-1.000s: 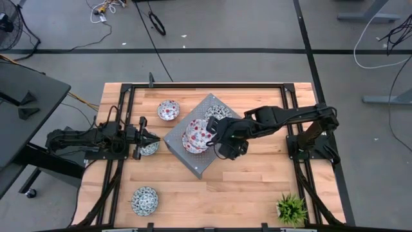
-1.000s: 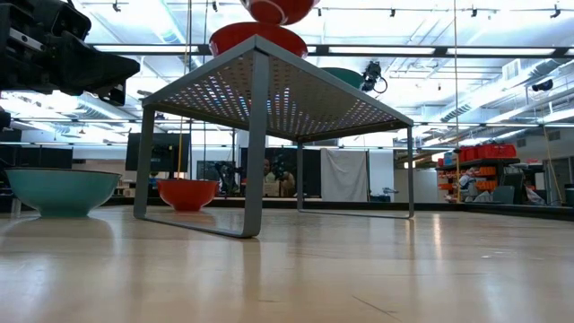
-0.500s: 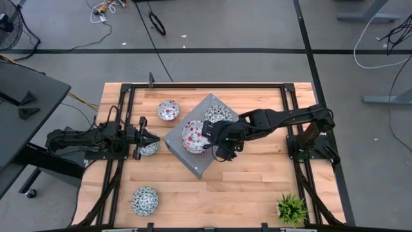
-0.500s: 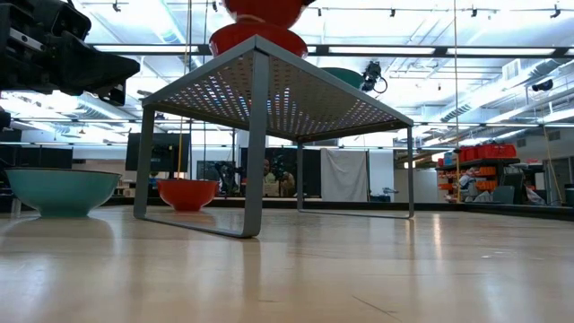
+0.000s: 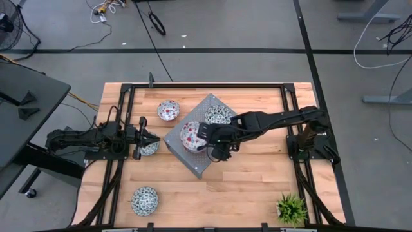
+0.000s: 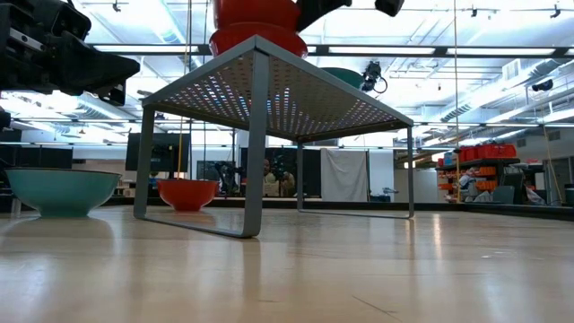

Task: Pick & Place Mini bowls
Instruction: Stack the right red patterned bowl on top of the red patterned bowl on the shelf

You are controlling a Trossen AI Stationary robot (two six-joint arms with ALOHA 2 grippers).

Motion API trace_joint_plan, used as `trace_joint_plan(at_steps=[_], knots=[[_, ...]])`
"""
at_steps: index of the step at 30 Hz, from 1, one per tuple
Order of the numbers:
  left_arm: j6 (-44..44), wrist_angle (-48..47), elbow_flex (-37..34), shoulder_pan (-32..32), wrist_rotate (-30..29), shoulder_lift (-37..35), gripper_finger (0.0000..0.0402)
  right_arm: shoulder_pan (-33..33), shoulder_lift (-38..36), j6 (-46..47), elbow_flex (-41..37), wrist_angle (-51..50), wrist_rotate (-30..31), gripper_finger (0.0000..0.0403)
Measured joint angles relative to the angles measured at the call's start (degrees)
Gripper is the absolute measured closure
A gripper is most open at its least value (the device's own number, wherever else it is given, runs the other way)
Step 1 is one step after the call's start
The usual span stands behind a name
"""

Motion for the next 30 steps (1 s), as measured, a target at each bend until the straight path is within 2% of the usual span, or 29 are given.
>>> trace_joint_plan(at_steps=[30], knots=[[0.0, 0.0, -0.01, 0.0, 0.0, 0.01, 0.0372, -0.95, 2.56, 0.02, -0.11, -2.06, -0.73, 0.0403]])
